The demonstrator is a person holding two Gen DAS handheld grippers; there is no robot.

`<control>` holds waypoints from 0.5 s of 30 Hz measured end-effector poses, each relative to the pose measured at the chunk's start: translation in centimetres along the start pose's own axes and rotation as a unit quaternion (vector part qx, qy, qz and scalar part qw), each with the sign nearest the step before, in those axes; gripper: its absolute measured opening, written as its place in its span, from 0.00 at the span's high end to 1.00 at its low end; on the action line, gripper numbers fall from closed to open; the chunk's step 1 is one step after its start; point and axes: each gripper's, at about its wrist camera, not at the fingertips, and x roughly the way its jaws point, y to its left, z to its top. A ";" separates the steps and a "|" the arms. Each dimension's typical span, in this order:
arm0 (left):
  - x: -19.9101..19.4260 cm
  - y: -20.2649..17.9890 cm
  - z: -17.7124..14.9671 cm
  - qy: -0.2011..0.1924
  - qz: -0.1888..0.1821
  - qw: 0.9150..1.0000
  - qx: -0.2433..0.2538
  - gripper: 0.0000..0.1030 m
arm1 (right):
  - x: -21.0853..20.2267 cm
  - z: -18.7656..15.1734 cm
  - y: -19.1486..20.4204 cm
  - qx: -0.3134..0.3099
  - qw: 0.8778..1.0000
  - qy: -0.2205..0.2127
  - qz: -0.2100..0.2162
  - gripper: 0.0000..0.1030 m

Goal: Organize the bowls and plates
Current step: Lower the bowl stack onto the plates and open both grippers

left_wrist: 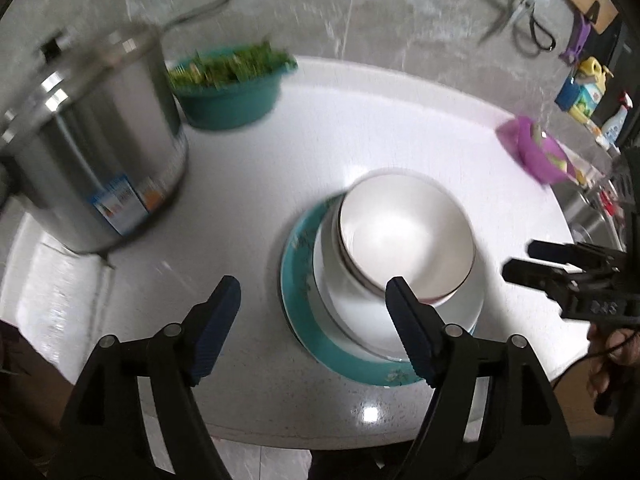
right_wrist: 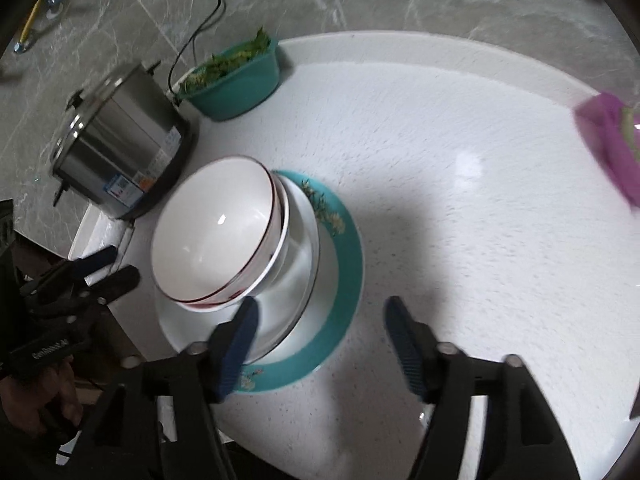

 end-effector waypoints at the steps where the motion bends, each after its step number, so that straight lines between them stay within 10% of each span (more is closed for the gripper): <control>1: -0.5 -0.1 0.1 -0.004 0.008 1.000 -0.002 0.27 | -0.7 0.0 0.2 -0.002 1.000 -0.007 -0.004 0.18; 4: -2.0 -0.7 -0.2 -0.023 0.020 0.999 -0.020 0.26 | -3.2 -0.4 0.8 -0.010 0.999 -0.034 -0.016 0.00; 15: -12.1 -6.2 -2.6 -0.110 0.065 0.991 -0.032 0.26 | -10.7 -3.6 2.7 -0.037 0.989 -0.125 -0.063 0.00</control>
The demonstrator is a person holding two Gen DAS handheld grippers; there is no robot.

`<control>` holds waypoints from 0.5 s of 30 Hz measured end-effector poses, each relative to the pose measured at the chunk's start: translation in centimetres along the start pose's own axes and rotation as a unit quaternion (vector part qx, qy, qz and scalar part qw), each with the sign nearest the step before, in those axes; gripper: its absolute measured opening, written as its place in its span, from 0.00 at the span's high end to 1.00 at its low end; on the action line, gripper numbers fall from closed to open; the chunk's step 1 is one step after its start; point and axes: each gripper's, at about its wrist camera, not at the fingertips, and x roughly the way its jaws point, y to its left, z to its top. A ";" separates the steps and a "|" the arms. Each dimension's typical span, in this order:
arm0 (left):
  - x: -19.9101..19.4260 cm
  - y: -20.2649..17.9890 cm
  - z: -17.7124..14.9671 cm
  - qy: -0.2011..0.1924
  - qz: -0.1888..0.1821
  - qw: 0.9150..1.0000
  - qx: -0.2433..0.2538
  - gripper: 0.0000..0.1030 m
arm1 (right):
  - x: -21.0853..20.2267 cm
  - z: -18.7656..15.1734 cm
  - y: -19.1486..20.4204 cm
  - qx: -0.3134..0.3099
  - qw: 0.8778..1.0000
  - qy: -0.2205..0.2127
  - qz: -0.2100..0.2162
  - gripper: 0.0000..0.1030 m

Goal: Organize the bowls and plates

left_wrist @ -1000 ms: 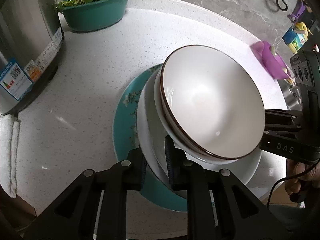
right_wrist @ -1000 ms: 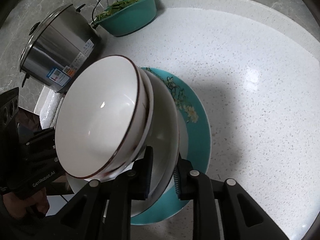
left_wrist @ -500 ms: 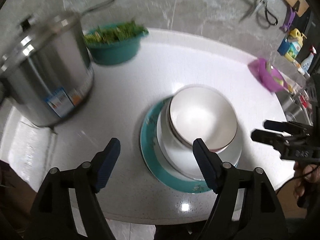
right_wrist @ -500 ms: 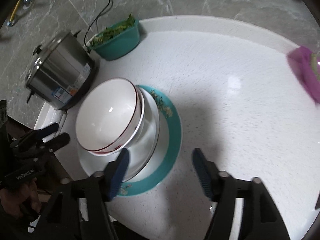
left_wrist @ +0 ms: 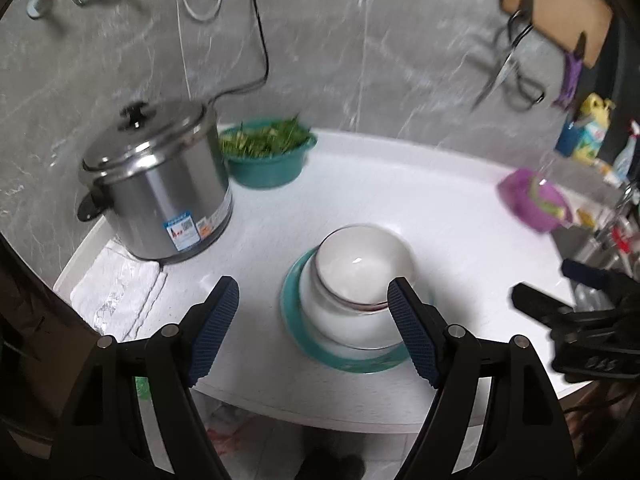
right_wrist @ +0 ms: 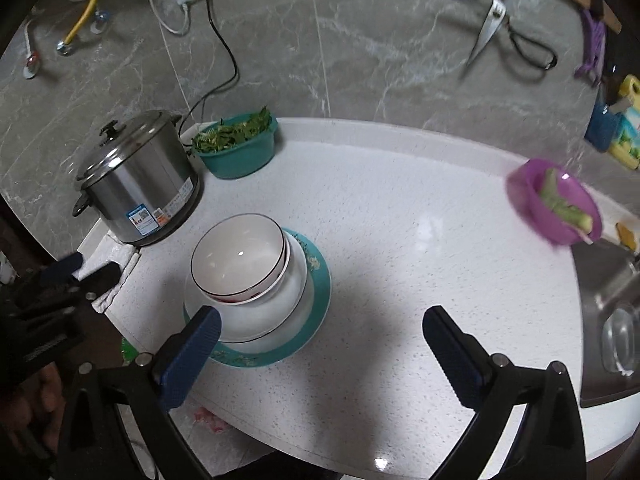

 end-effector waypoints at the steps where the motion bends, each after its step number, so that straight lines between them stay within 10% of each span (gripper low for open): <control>1: -0.7 -0.4 -0.1 -0.004 0.001 1.000 0.002 0.26 | -0.9 0.0 0.3 0.000 1.000 -0.011 0.000 0.00; 15: -10.8 -0.3 0.4 -0.057 0.027 0.998 0.008 0.21 | -8.6 0.5 5.0 0.001 0.994 -0.101 -0.043 0.00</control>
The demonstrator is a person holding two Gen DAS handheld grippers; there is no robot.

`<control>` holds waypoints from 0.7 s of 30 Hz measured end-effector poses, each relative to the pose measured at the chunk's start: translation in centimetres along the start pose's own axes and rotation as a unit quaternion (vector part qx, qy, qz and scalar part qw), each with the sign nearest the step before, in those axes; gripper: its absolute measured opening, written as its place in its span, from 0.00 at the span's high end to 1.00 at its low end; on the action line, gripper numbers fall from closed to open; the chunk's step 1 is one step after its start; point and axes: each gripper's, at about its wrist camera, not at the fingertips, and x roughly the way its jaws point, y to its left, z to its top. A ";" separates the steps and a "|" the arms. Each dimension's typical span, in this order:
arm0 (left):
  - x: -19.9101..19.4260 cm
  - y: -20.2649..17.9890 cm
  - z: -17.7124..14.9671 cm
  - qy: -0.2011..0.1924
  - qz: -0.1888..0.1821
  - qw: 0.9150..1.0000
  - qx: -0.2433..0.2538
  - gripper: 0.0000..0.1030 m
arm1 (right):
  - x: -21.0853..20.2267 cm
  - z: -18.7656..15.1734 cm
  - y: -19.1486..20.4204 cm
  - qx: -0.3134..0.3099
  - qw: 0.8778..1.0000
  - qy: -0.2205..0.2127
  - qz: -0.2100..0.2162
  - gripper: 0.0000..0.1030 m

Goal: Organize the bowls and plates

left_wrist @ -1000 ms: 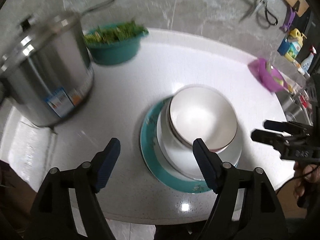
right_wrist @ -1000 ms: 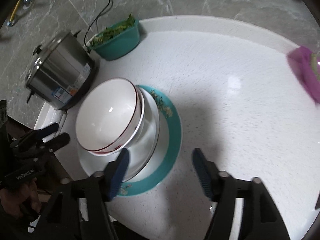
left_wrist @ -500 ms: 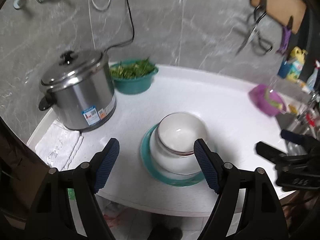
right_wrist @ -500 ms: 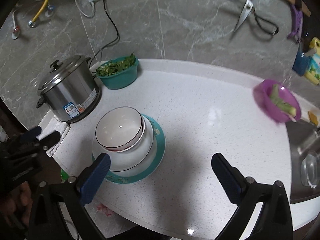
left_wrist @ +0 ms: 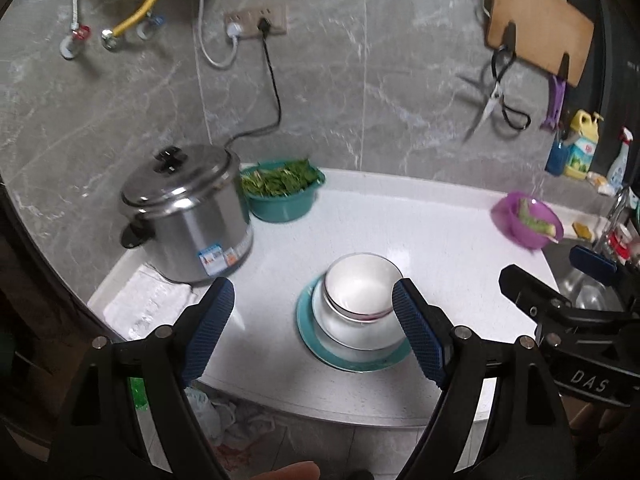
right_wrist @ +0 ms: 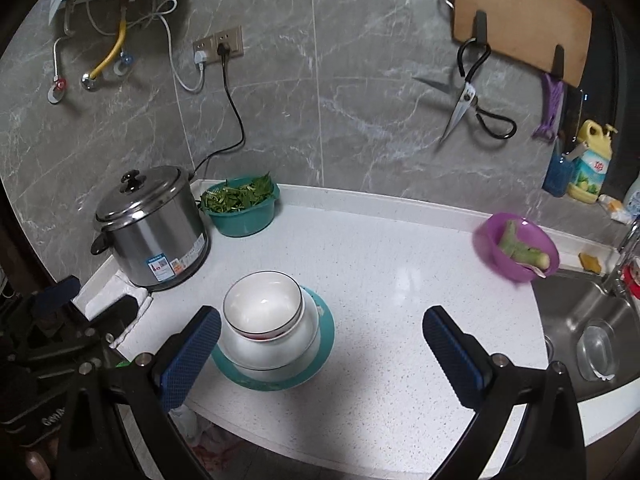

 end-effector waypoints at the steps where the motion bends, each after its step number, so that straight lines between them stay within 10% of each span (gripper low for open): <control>1: -0.6 0.4 0.0 -0.004 0.000 1.000 0.000 0.21 | -0.6 0.0 0.6 -0.002 1.000 -0.005 -0.003 0.00; 21: -9.5 2.7 -1.5 -0.044 0.045 0.996 -0.063 0.11 | -7.3 -0.5 2.2 -0.051 0.998 -0.048 0.003 0.00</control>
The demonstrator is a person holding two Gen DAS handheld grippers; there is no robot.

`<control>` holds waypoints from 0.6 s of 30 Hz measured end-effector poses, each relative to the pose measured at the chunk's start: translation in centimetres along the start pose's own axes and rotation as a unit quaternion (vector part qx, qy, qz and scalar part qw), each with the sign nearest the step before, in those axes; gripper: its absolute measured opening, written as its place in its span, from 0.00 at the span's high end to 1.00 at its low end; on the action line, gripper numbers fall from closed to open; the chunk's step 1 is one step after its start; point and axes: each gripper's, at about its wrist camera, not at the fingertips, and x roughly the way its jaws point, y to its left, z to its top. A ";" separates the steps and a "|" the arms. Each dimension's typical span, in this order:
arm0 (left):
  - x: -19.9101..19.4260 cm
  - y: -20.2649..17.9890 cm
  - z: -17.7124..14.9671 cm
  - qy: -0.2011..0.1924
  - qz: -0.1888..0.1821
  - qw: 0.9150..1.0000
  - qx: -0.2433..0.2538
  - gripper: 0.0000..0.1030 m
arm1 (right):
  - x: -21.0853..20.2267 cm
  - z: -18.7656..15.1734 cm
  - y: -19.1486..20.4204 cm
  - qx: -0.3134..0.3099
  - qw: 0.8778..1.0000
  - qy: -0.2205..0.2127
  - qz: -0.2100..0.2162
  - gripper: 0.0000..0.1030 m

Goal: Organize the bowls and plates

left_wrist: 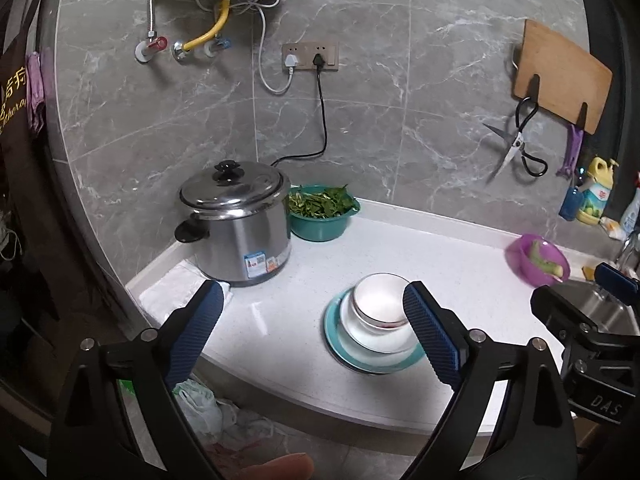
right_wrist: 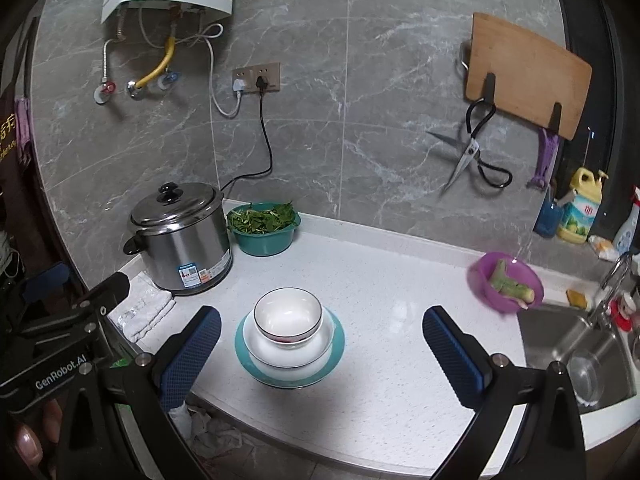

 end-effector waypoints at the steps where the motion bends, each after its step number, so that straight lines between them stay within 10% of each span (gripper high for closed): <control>1: -0.4 -0.4 -0.2 -0.001 0.001 1.000 0.002 0.11 | -0.2 0.0 -0.4 -0.001 1.000 0.000 -0.001 0.00; 18: -1.7 -4.0 0.2 -0.008 -0.008 1.000 0.024 0.00 | -1.7 -0.3 -3.4 0.020 1.000 -0.004 -0.008 0.00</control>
